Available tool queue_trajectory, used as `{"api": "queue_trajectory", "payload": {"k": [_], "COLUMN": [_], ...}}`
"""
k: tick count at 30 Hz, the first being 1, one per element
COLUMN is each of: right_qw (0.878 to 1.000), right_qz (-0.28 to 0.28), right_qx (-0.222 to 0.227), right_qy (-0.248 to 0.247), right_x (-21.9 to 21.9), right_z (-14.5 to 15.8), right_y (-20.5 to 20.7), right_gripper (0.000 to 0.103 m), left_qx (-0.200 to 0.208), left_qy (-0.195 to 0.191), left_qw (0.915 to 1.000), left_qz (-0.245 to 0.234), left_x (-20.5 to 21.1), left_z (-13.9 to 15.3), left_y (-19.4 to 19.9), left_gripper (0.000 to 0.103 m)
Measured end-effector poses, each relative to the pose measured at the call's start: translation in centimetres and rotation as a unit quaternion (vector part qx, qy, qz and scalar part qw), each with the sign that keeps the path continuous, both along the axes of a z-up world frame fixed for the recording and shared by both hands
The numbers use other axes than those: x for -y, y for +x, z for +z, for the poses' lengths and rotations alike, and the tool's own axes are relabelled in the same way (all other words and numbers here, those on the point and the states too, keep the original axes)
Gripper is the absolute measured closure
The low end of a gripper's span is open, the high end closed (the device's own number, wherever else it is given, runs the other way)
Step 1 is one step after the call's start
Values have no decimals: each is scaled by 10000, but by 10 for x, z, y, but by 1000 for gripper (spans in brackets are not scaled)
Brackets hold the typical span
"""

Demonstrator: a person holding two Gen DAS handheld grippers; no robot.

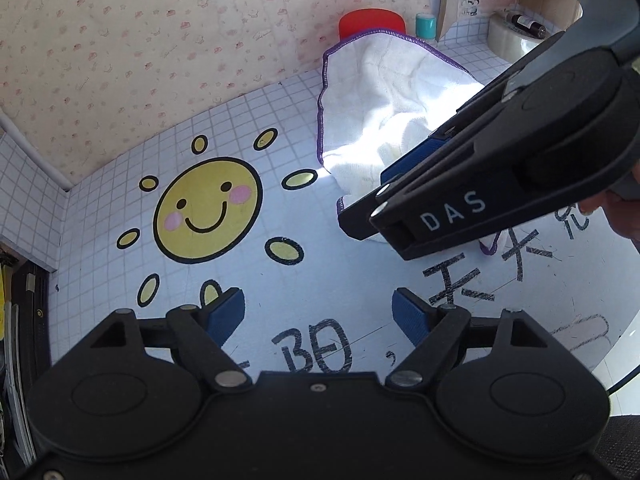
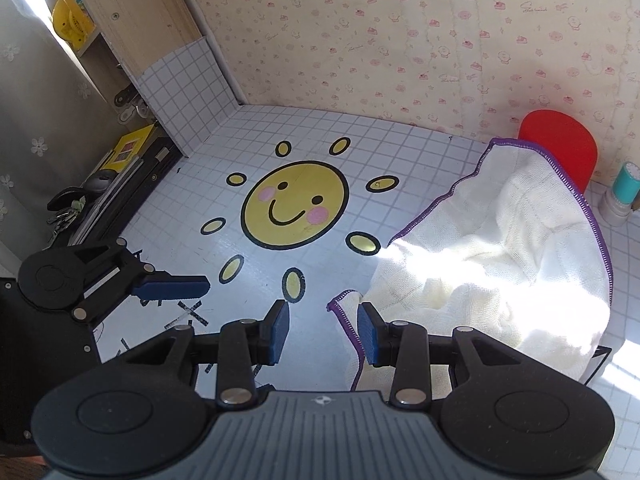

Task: Fold towel
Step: 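Drag the held corner across the floor to spread the towel flat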

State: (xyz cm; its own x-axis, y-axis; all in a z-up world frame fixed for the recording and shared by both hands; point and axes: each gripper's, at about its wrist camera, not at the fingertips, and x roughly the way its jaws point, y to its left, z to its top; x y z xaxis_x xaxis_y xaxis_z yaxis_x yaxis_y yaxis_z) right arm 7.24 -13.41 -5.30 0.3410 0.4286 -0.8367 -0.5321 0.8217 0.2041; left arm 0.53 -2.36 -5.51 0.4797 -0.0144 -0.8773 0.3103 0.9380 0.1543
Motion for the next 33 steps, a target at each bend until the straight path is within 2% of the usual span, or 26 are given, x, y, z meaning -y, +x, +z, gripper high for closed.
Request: {"api": "queue_trajectory", "payload": {"k": [9, 10, 14, 19, 21, 22, 23, 32, 33], "right_qw": [9997, 9997, 9985, 9994, 9998, 9998, 9999, 9987, 9974], "right_qz": [154, 122, 120, 58, 17, 1, -14, -151, -183], "right_qx": [-45, -14, -100, -131, -125, -133, -140, -203, -277], "right_qy": [-203, -231, -530, -307, -178, -122, -66, 438, 646], "right_x": [-13, -11, -14, -11, -10, -10, -11, -14, -13], "right_z": [-18, -23, -35, -40, -39, -38, -37, -30, -29], "right_y": [-5, 13, 14, 12, 12, 11, 11, 7, 8], "right_gripper": [67, 66, 66, 66, 74, 91, 98, 99, 99], "left_qx": [-45, -48, -59, -43, -51, -56, -59, -6, 9], "left_qy": [1, 9, 22, 6, 4, 0, -5, -79, -91], "left_qw": [10000, 10000, 10000, 9999, 9999, 9999, 9999, 10000, 9999], "left_qz": [-14, -25, -66, -121, -121, -118, -113, 32, 60], "left_x": [-4, -3, -1, 1, 1, 0, 0, -12, -15], "left_z": [-1, -1, -1, 1, 0, 1, 1, 6, 7], "left_y": [-5, -6, -7, -9, -9, -9, -10, -12, -12], "left_gripper": [21, 21, 21, 21, 21, 21, 21, 21, 21]}}
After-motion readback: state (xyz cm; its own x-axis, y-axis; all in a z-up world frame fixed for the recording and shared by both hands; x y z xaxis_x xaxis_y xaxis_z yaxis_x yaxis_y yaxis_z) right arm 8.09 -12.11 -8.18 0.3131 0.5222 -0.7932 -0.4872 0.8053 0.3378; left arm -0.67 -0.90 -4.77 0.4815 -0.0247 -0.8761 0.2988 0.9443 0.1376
